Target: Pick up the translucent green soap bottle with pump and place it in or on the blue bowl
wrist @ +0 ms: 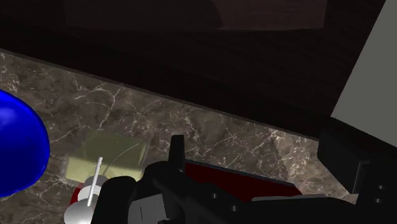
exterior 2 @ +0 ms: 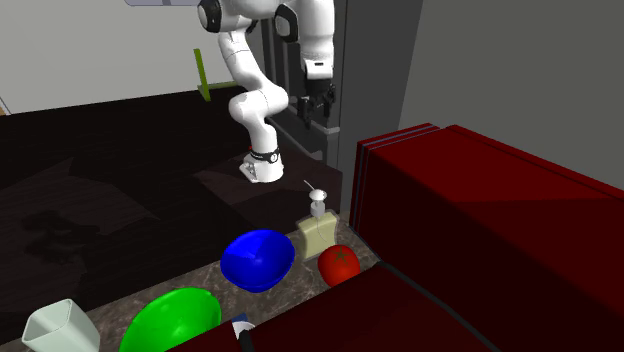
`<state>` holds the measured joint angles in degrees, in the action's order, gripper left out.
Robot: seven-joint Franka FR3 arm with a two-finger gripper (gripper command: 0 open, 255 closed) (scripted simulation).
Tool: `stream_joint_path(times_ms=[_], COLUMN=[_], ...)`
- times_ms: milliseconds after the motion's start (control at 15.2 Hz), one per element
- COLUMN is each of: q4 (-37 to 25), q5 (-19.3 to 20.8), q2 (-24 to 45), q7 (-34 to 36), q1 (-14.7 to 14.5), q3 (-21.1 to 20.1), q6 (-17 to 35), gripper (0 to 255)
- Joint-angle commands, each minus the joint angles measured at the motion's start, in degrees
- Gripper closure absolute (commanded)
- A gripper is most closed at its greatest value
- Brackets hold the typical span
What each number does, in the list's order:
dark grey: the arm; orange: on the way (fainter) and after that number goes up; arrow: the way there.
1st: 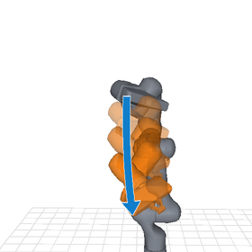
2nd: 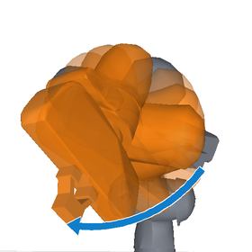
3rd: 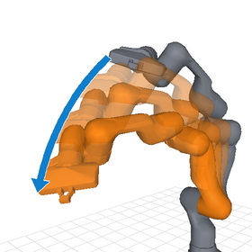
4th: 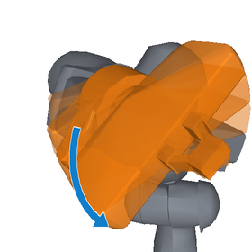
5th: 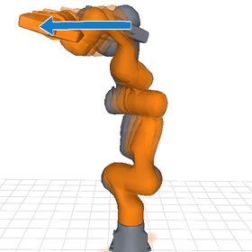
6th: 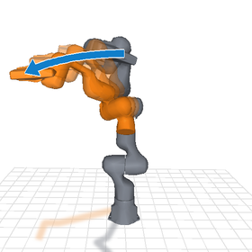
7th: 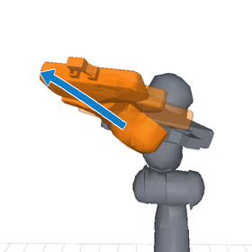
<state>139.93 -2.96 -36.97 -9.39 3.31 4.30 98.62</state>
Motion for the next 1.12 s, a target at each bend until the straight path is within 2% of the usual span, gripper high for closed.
stream_joint_path(times_ms=[0, 528, 1056], q4=[0.12, -2.88, -10.02], q5=[0.47, -0.10, -5.52], q2=[2.72, 15.76, 30.25], q7=[-1.31, -7.09, -14.44], q1=[0.75, 2.81, 3.88], q3=[1.49, 7.60, 12.98], q6=[3.74, 16.73, 26.04], gripper=[0, 0, 0])
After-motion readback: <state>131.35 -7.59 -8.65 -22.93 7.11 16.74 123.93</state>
